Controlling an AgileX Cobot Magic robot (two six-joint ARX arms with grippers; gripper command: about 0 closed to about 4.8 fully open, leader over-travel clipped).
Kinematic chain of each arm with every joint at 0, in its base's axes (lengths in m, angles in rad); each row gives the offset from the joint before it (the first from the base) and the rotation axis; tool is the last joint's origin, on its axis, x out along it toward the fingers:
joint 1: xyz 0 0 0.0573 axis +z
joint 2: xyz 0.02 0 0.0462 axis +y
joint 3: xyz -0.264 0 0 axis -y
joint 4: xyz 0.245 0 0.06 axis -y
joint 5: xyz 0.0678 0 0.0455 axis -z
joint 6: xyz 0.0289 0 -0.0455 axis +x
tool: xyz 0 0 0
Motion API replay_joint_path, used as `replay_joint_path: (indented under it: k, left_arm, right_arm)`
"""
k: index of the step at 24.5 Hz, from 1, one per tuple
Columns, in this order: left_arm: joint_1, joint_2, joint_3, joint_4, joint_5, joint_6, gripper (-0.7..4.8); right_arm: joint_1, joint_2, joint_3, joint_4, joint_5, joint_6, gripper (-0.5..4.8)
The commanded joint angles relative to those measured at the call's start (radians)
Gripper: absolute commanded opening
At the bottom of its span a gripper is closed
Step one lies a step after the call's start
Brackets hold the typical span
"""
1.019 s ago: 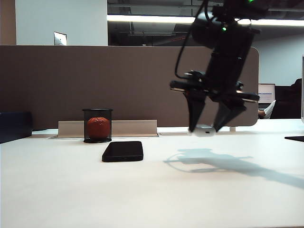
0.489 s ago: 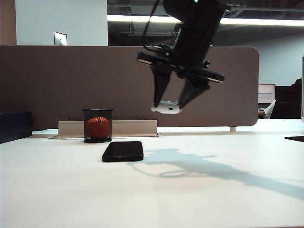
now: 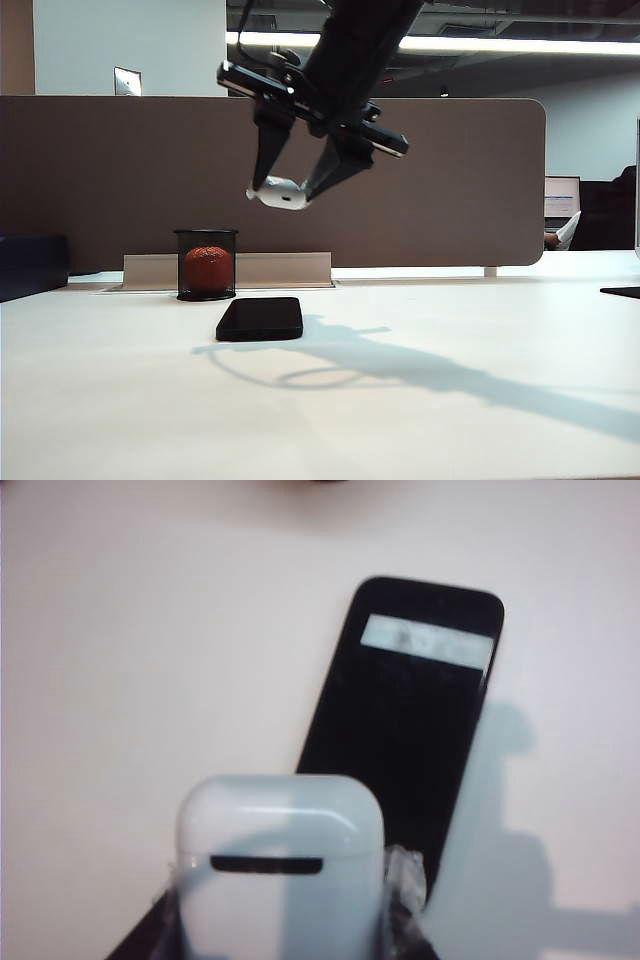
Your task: Find the wireless headphone case on the desktop and place it on the left side of the phone.
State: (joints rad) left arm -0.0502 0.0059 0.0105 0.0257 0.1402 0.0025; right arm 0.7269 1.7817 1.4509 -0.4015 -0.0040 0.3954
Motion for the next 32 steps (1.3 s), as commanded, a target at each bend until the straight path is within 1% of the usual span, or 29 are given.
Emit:
replay_joint_path:
  k: [1,4,7,9,12,13,20,23,28,32]
  left_arm:
    - [0.002,0.001,0.004,-0.005,0.128,-0.003,-0.05]
    - [0.001,0.000,0.004,-0.029,0.204,-0.003,-0.05]
    - [0.001,0.000,0.004,-0.077,0.243,-0.003,-0.05]
    - [0.002,0.001,0.004,-0.108,0.242,-0.003,-0.05]
    - [0.002,0.001,0.004,-0.122,0.242,-0.003,-0.05]
    - [0.002,0.000,0.004,-0.122,0.242,-0.003,-0.05]
    - [0.002,0.001,0.004,-0.122,0.243,-0.003,-0.05]
    - [0.002,0.001,0.004,-0.122,0.242,-0.003,-0.05]
    - [0.002,0.001,0.005,-0.122,0.243,-0.003,-0.05]
    - [0.002,0.001,0.005,-0.122,0.242,-0.003,-0.05]
  right_arm:
    - [0.006,-0.004,0.005,0.068,-0.016,0.037,1.42]
    - [0.008,-0.004,0.005,0.092,-0.021,0.054,1.42]
    - [0.011,-0.002,0.005,0.132,-0.022,0.054,1.42]
    - [0.011,0.019,0.006,0.168,-0.040,0.056,1.33]
    - [0.011,0.060,0.006,0.196,-0.092,0.074,0.68]
    - [0.011,0.087,0.007,0.210,-0.111,0.076,0.62]
    - [0.019,0.161,0.024,0.230,-0.133,0.077,0.62]
    - [0.019,0.192,0.068,0.219,-0.133,0.078,0.62]
    - [0.032,0.289,0.233,0.171,-0.138,0.076,0.62]
    - [0.036,0.348,0.298,0.135,-0.147,0.076,0.62]
